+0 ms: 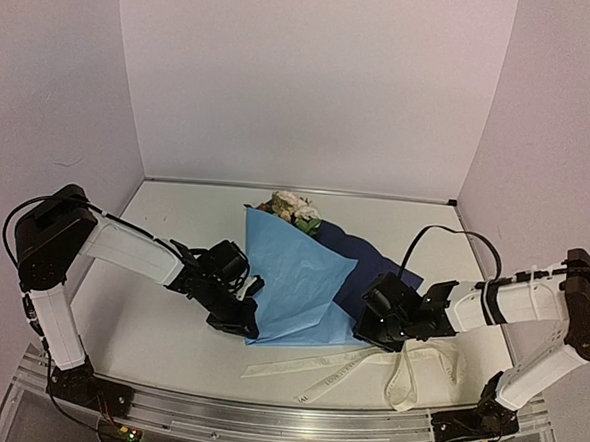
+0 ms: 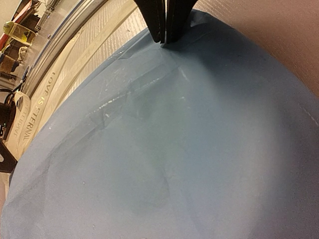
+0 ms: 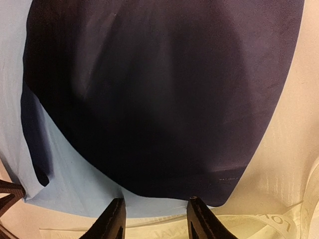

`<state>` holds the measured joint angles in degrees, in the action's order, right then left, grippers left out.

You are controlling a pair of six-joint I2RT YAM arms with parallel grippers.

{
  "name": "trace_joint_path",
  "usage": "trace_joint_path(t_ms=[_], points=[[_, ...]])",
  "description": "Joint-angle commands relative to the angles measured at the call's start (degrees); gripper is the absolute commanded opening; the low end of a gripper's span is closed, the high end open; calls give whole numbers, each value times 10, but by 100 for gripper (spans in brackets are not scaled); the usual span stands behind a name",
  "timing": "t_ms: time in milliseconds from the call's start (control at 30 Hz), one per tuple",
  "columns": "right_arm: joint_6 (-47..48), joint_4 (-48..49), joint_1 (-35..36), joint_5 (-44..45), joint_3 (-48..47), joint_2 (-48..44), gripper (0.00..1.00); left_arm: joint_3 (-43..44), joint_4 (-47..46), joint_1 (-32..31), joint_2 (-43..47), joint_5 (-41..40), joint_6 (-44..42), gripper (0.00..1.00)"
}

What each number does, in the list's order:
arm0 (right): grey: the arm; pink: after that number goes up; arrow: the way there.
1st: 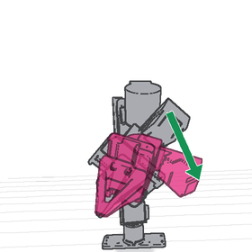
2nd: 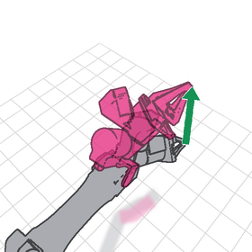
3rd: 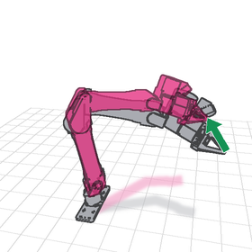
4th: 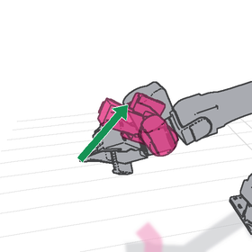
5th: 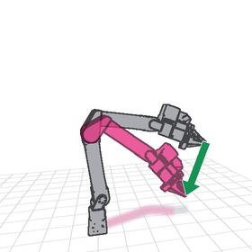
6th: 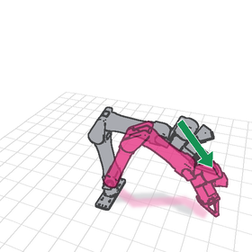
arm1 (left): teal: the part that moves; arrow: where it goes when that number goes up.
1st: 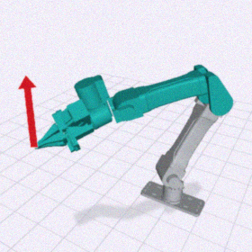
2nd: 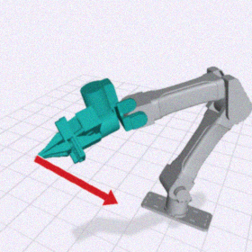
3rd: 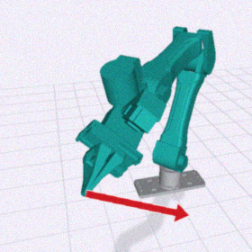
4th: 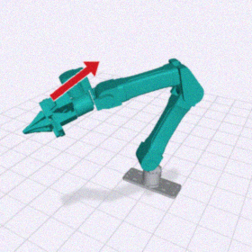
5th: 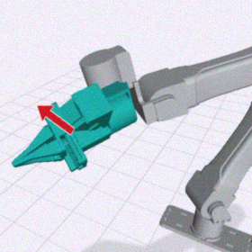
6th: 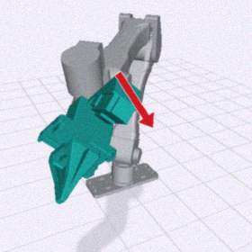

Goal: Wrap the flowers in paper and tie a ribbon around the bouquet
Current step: Press the fold line on the 2/3-folded wrapping paper.

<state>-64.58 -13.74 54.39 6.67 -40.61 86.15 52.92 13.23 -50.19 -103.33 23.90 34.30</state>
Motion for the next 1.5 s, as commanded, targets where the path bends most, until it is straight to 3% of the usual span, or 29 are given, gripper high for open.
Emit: trace_joint_path(t_ms=[0, 267, 433, 633, 1000, 1467], points=[[-10, 6, 22, 69, 9, -20, 43, 10, 43, -1, 4, -16, -13, 3], [102, -69, 73, 87, -79, -26, 35, 10, 45, -1, 2, -14, -14, 3], [89, 33, 76, -8, -108, 60, 24, 9, 44, -1, -2, -12, -16, 3], [57, 142, 76, -51, -104, 130, 14, 10, 45, -1, -6, -11, -16, 3], [9, 227, 76, -16, -9, 138, 8, 8, 46, 0, -17, -11, -16, 3], [-6, 260, 76, 69, 112, 66, 9, 5, 57, 9, -42, -11, -13, 1]])
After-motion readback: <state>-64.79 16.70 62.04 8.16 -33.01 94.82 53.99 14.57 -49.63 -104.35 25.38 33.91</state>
